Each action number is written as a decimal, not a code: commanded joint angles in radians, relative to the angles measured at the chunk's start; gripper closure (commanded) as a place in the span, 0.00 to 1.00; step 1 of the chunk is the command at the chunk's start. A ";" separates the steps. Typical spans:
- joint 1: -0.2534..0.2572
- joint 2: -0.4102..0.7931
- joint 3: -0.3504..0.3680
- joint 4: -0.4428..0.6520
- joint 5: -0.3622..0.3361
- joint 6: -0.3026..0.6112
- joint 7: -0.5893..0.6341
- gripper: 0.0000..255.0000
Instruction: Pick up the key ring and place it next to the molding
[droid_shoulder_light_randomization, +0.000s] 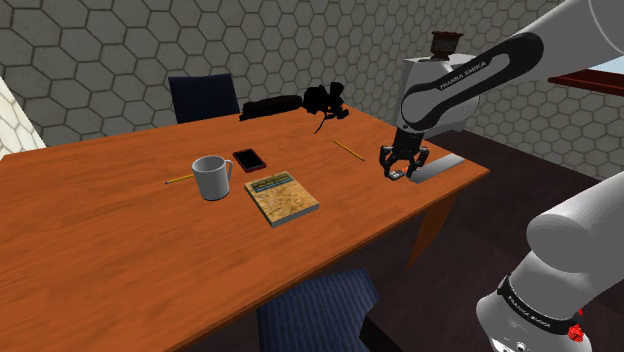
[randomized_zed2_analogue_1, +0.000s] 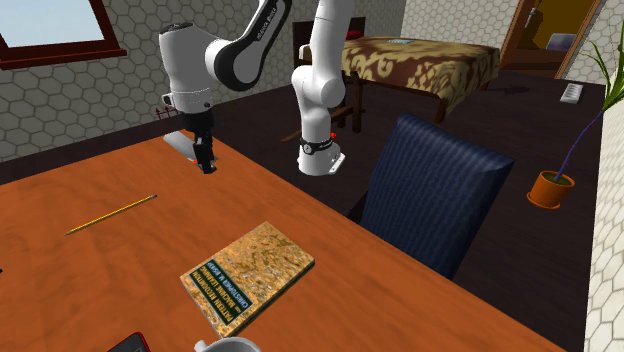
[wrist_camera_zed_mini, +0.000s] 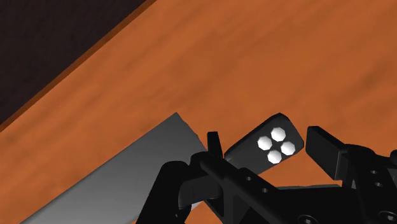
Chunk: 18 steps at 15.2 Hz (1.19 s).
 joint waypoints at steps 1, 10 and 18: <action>0.000 0.001 0.000 0.000 0.000 0.000 0.000 1.00; 0.003 -0.069 -0.011 0.048 0.007 -0.118 -0.008 0.00; 0.004 -0.085 -0.014 0.063 0.008 -0.148 -0.010 0.00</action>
